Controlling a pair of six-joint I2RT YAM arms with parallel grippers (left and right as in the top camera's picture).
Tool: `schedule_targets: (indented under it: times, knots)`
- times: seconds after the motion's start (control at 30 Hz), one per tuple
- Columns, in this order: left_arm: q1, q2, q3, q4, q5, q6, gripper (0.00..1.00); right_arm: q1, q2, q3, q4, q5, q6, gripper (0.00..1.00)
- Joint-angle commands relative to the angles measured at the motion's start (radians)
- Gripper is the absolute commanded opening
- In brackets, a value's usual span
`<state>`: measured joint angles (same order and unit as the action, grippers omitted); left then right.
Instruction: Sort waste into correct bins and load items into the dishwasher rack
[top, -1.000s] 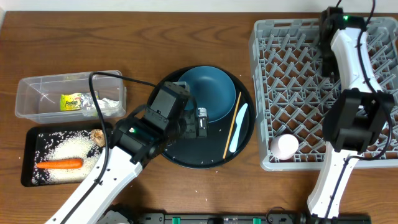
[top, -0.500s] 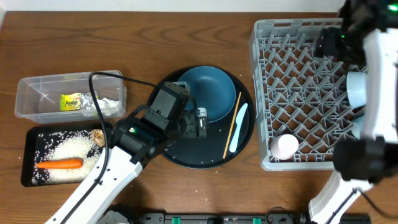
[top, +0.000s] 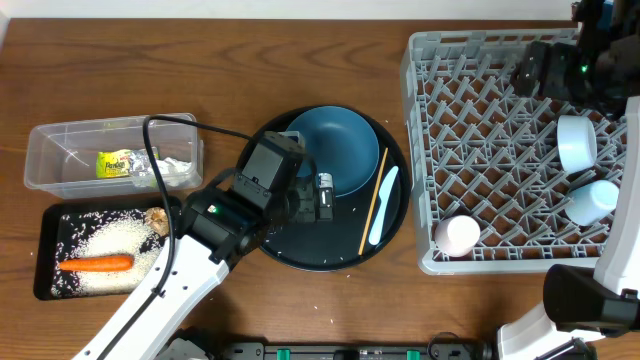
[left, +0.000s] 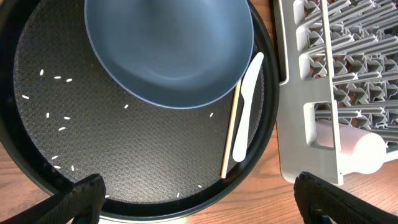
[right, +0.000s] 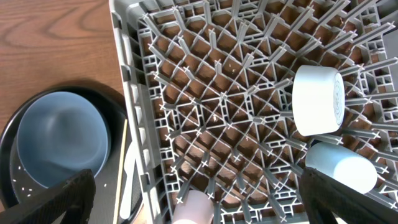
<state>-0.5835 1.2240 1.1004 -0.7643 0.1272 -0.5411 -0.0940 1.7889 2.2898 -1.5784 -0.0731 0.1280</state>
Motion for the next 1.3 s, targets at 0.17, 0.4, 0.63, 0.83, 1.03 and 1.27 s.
schedule_targets:
  times: [0.17,0.4,0.63,0.83,1.03,1.27]
  knots:
    - [0.005,0.0,0.016,-0.005,-0.013,0.021,0.98,0.009,-0.003,0.005,-0.001,-0.01,-0.01,0.99]
    - [0.005,0.0,0.016,-0.005,-0.012,0.021,0.98,0.01,-0.003,0.005,-0.001,-0.01,-0.01,0.99]
    - [0.006,-0.001,0.016,0.007,-0.137,0.025,0.98,0.01,-0.003,0.005,-0.001,-0.01,-0.01,0.99]
    - [0.172,-0.039,0.017,-0.127,-0.21,0.017,0.98,0.01,-0.003,0.005,-0.001,-0.01,-0.01,0.99]
    - [0.41,-0.047,0.016,-0.185,-0.211,0.017,0.98,0.01,-0.003,0.005,-0.001,-0.01,-0.01,0.99]
    - [0.516,-0.04,0.016,-0.185,-0.211,0.017,0.98,0.01,-0.003,0.005,-0.001,-0.01,-0.01,0.99]
